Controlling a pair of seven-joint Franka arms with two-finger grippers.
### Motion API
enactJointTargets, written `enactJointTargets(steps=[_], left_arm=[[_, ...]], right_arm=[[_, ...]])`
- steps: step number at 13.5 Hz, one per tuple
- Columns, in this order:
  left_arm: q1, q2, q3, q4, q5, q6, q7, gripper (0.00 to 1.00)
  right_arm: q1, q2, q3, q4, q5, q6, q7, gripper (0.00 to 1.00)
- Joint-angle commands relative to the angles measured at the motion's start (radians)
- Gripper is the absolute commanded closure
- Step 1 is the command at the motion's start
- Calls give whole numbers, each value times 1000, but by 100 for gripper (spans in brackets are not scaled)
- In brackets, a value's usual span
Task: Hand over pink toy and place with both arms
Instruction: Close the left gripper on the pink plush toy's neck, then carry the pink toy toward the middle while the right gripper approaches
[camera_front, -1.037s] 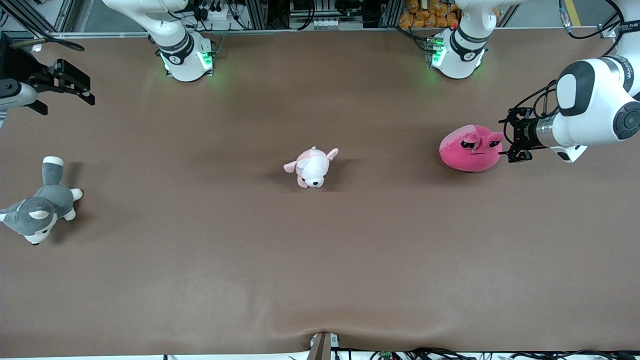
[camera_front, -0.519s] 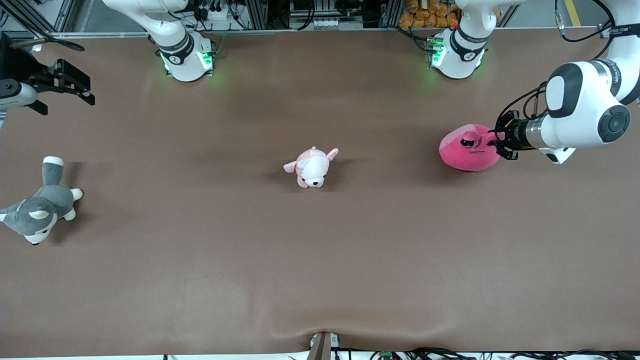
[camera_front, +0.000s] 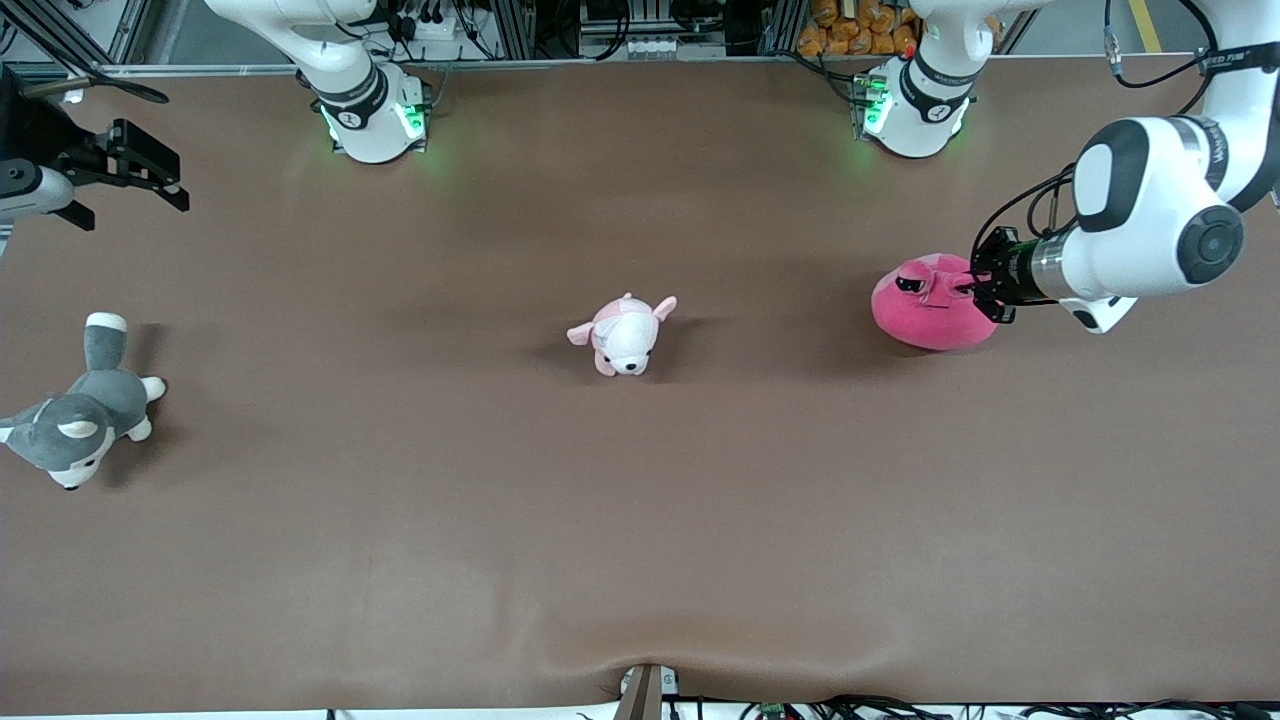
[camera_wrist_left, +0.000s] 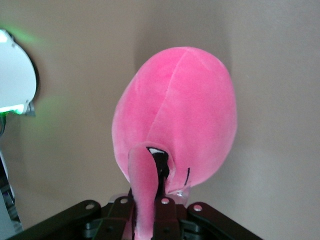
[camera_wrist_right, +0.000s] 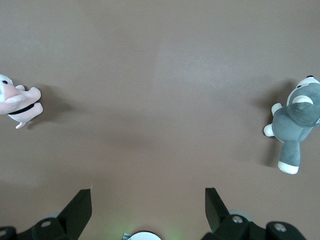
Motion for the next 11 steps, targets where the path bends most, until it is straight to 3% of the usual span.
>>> enactJointTargets(steps=[1,3,7,11], left_arm=[[-13,5,-53,156,-63,-109,-119,100],[-30,23,-137,245,-85,-111,-240,100],[-40,144,-317,479,-115,-139,-516,100],[-167,256,-351,611,-120,-133,-768,100]], right_arm=[[-43,52,20,27,16,-9,-3,0],[-13,75,27,39,70,-3,33,0],[84,188,27,143,237,8,600,0],[222,248,27,183,257,119,1062,0]])
